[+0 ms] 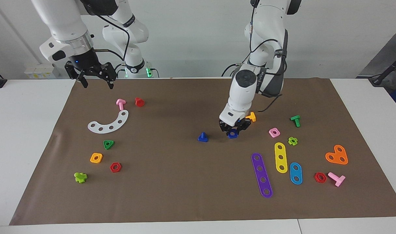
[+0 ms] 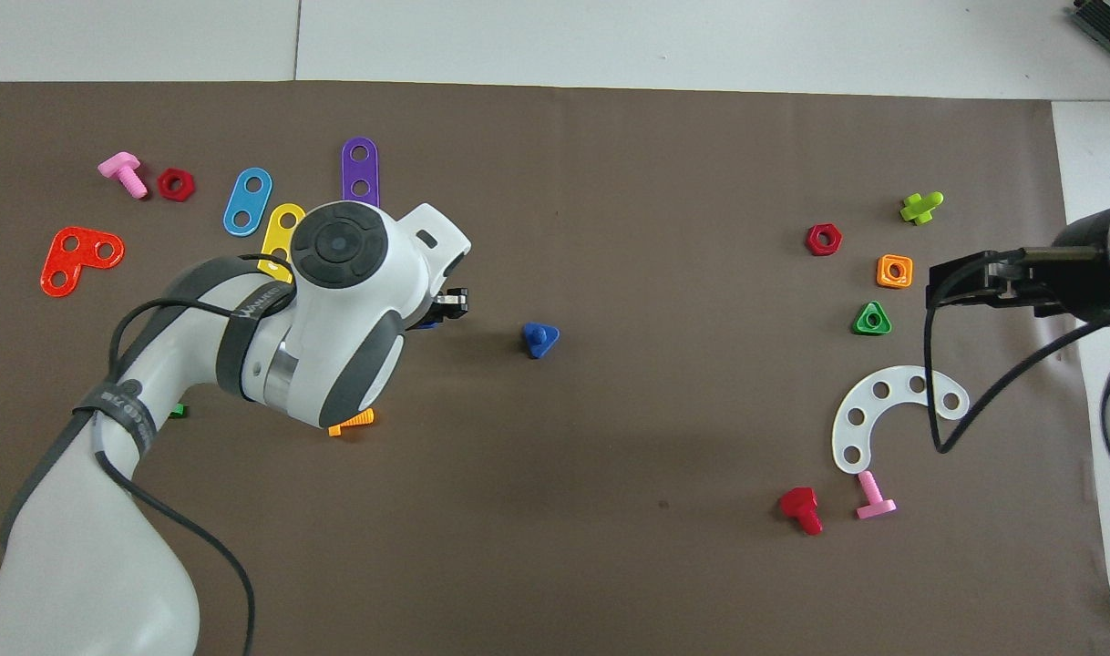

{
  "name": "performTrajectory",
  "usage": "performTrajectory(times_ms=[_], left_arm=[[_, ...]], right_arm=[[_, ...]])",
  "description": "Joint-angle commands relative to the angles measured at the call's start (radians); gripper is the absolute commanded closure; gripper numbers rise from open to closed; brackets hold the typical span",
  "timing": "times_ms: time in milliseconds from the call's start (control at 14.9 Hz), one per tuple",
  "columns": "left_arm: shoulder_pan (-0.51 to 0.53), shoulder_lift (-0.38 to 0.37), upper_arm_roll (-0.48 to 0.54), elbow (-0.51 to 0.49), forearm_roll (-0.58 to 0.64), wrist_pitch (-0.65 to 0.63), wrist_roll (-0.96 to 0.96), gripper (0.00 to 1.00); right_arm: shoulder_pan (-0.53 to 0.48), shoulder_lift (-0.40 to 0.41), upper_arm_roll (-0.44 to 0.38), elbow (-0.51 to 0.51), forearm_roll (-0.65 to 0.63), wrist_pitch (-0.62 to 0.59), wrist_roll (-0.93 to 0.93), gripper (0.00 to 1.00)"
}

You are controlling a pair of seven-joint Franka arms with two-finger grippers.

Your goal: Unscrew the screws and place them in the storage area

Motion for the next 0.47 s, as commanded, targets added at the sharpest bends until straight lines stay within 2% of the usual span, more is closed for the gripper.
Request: performTrajectory(times_ms=[0, 201, 402], left_arm=[[0.103, -0.072, -0.012, -0.122, 0.016, 0.075, 0.087, 0.75], [0.199, -0.083, -0.014, -0.183, 0.016, 0.154, 0.176, 0.74], [0.207, -0.094, -0.014, -0.235, 0.016, 0.209, 0.184, 0.74]], right_arm=[[0.069, 0.037, 0.004, -0.002, 0.040, 0.072, 0.102, 0.00], [0.175, 0.136, 0.007, 0.073, 0.029, 0.074, 0.256, 0.00], [0.279, 0.268, 0.007, 0.168, 0.029, 0.093, 0.363, 0.00]])
